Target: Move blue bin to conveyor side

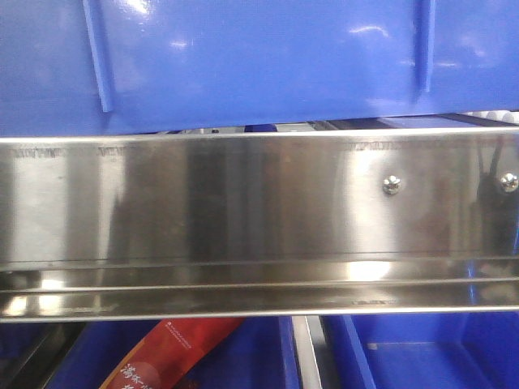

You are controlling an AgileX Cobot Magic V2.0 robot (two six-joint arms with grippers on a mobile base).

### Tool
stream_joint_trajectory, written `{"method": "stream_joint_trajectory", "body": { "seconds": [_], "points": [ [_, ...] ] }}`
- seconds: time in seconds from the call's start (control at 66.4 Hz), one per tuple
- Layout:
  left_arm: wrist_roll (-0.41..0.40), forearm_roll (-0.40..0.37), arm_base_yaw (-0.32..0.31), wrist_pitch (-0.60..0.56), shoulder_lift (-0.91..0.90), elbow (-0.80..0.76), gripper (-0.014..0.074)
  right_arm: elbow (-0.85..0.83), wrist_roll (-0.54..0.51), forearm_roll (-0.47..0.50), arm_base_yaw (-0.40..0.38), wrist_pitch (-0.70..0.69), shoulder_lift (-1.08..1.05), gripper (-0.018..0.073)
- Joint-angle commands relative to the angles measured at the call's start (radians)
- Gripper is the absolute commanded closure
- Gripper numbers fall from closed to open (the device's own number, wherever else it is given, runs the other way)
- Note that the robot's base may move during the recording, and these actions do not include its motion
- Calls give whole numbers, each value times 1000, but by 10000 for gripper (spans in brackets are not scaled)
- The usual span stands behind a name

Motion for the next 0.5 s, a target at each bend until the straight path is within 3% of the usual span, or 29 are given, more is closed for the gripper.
{"method": "stream_joint_trajectory", "body": {
  "seconds": [0.0,0.482],
  "points": [
    [3,2,-3,-14,-3,-2,592,0,-9,-5,-6,-21,-4,628],
    [3,2,-3,-19,-3,-2,592,0,-9,-5,-6,-25,-4,628]
  ]
}}
